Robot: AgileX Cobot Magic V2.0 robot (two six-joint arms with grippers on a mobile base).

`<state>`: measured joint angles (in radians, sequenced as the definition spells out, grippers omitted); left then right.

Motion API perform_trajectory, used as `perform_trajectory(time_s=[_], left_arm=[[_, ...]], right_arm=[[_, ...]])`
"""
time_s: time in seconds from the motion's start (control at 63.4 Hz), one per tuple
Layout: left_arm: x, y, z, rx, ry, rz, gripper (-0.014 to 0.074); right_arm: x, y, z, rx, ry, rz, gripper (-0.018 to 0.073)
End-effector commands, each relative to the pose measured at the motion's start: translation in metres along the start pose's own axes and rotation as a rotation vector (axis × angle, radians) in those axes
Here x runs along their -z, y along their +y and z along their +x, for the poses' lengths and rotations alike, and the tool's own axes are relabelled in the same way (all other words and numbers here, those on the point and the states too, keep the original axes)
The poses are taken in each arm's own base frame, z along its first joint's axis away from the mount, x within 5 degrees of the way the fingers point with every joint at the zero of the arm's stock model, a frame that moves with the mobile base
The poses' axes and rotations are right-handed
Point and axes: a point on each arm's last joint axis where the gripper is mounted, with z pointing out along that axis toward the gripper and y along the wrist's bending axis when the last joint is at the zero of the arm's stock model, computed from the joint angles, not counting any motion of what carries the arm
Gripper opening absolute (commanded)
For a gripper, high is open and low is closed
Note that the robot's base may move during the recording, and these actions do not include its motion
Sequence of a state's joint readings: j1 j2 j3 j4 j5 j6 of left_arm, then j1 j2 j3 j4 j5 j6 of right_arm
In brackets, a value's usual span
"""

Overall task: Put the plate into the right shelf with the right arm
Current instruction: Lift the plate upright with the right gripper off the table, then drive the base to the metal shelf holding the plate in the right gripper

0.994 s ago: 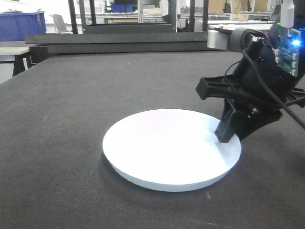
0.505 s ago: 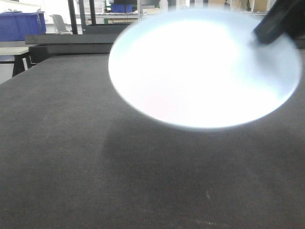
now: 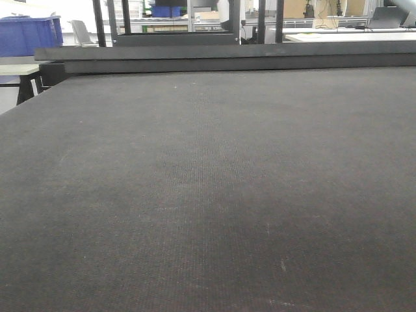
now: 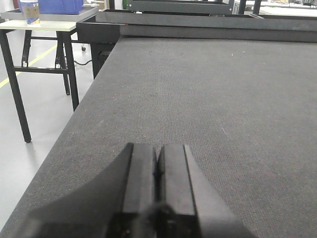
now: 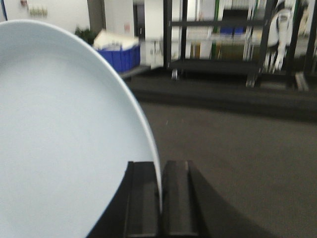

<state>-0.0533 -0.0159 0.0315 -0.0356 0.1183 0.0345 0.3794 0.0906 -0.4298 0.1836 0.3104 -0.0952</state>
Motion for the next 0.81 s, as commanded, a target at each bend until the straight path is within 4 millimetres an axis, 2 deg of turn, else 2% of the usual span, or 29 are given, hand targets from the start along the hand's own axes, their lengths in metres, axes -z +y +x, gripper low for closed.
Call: perform_trajectory(time_s=[0.0,0.205,0.789], left_arm=[[0.0003,0.0003,-0.0049,0.009,-0.084,-0.004,-0.0047],[0.0003,0.0003,-0.0049,0.009,-0.084,-0.004,-0.0047],[0.0003,0.0003,-0.0049,0.009,-0.084,-0.004,-0.0047]], right_arm=[[0.0082,-0.0022,-0.0086,0.017,-0.204,0.026,0.0054],[0.0107,-0.0054,-0.0030,0.013,-0.347,0.045,0.0054],[0.0107,-0.0054,-0.0032,0.013,-0.348,0.046,0.0054]])
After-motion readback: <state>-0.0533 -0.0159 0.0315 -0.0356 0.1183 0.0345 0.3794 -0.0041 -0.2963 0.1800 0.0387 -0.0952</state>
